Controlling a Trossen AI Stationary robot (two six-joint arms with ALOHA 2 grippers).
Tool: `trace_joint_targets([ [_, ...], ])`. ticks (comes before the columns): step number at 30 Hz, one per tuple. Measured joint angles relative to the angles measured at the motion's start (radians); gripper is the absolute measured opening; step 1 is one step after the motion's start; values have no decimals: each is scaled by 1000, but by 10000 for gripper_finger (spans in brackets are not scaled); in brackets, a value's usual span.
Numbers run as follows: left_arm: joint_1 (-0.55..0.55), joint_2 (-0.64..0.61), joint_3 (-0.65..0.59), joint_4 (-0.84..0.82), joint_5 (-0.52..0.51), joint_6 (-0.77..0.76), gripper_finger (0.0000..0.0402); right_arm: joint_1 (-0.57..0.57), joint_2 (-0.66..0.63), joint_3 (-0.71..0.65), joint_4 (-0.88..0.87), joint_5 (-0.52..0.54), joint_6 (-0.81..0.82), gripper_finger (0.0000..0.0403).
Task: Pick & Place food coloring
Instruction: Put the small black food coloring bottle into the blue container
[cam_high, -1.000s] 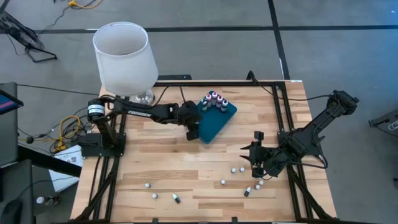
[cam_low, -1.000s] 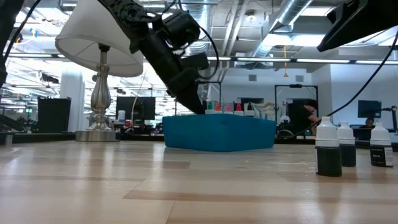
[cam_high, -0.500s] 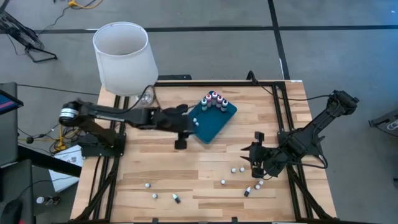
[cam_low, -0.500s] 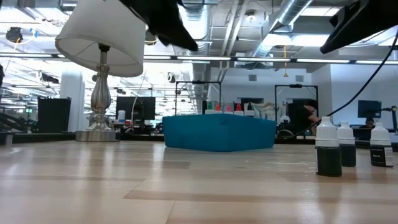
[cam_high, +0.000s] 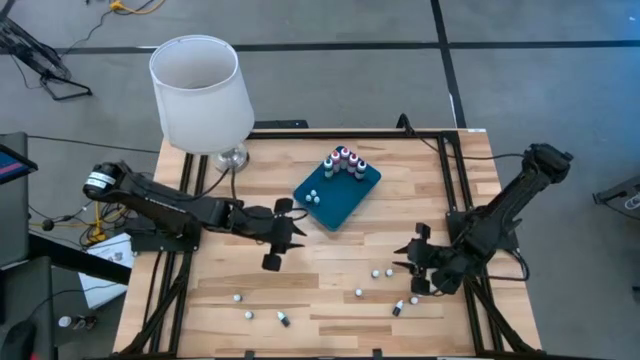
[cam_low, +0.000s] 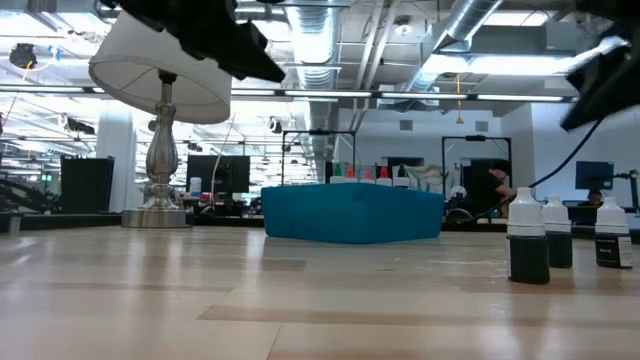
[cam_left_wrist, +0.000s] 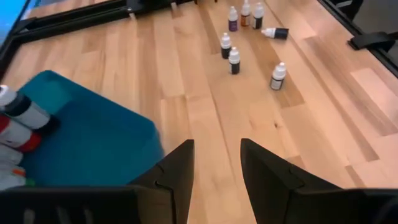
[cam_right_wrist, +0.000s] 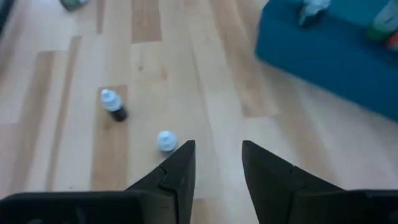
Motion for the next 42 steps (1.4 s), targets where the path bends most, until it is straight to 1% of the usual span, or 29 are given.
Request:
trace_joint_targets([
  [5,-10,0,-29,45,-3,-6,123,41,0,-110,232,2,10,121],
  [9,-9,0,-29,79,-28,-4,123,61,0,-143,308,2,15,121],
  [20,-10,0,-28,104,-32,-6,123,65,8,-191,360,-3,44,121],
  [25,-10,0,-28,104,-32,-6,123,57,76,-192,397,-3,33,121],
  [28,-10,0,-28,104,-32,-6,123,44,128,-193,409,-23,33,121],
  [33,-10,0,-27,97,-32,-5,123,32,157,-192,436,-32,32,121],
  [42,-10,1,-27,89,-31,-1,123,-19,165,-192,450,-118,33,121],
])
